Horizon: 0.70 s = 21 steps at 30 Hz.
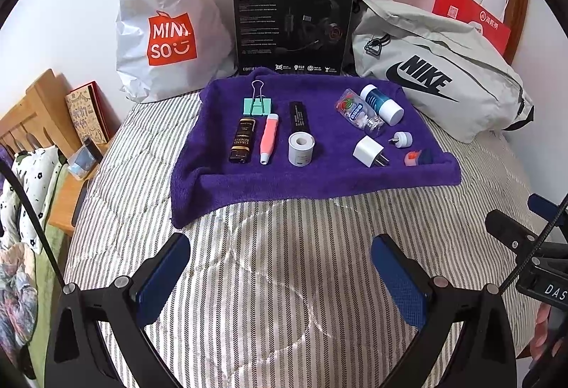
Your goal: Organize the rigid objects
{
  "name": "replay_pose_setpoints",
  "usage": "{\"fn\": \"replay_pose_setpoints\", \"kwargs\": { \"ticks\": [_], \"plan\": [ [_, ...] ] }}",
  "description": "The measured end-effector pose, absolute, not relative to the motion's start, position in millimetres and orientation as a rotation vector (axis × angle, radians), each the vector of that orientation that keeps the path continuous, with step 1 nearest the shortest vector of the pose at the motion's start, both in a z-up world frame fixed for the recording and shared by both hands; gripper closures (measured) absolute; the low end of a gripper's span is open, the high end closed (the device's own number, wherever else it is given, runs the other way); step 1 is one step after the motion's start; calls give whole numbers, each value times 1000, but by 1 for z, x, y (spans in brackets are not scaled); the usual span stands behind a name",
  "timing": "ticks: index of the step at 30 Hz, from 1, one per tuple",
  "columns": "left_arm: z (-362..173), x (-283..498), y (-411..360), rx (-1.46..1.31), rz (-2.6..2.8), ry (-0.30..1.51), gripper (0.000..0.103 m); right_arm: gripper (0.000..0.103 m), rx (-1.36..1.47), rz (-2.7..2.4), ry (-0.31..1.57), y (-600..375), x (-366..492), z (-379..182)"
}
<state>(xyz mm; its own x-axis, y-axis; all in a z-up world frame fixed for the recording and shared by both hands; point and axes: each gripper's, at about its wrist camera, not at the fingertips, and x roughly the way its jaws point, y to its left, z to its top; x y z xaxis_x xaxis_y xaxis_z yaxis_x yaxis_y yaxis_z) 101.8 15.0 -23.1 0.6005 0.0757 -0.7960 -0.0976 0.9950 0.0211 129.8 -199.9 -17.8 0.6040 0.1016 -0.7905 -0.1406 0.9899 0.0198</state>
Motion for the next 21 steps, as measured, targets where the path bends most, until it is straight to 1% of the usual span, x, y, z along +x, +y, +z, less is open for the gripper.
{"fn": "replay_pose_setpoints", "kwargs": {
  "ticks": [21],
  "plan": [
    [-22, 102, 13, -22, 103, 924, 0, 0, -39, 135, 906, -204, 127, -16]
  ]
}}
